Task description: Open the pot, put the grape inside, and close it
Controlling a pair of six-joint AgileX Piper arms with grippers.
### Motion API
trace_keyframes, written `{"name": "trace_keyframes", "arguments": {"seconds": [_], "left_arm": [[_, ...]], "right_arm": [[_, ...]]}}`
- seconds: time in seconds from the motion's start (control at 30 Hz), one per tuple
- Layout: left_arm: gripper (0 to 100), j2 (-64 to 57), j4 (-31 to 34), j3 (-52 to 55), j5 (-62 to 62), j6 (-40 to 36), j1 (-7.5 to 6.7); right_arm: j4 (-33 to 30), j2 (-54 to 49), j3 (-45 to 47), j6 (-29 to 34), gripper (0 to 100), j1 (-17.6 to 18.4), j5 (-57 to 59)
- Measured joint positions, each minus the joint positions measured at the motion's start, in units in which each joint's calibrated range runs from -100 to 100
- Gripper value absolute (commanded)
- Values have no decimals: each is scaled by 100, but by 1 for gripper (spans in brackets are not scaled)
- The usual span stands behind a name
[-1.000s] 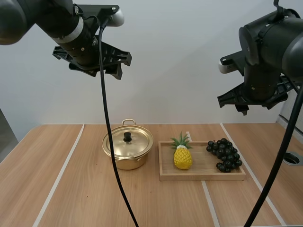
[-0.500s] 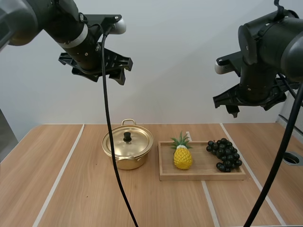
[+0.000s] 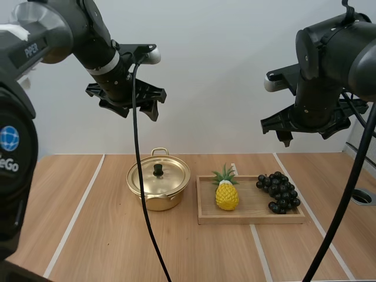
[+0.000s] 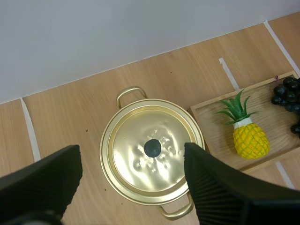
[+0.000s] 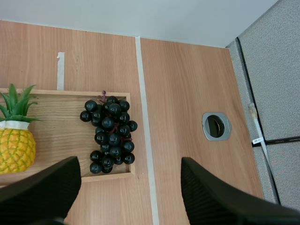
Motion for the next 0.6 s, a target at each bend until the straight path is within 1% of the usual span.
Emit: {"name": "trace_keyframes", "arguments": {"seconds": [0.27,0.43,0.6], "left_arm": [[100,333,-13,161,0,259,0],[100,341,-24,880,-176,454,0],[100,357,-24,1691,-1110,593,0]], "right_arm": [[0,0,0,0,100,0,0],[0,0,0,0,100,0,0],[0,0,0,0,100,0,0]]}}
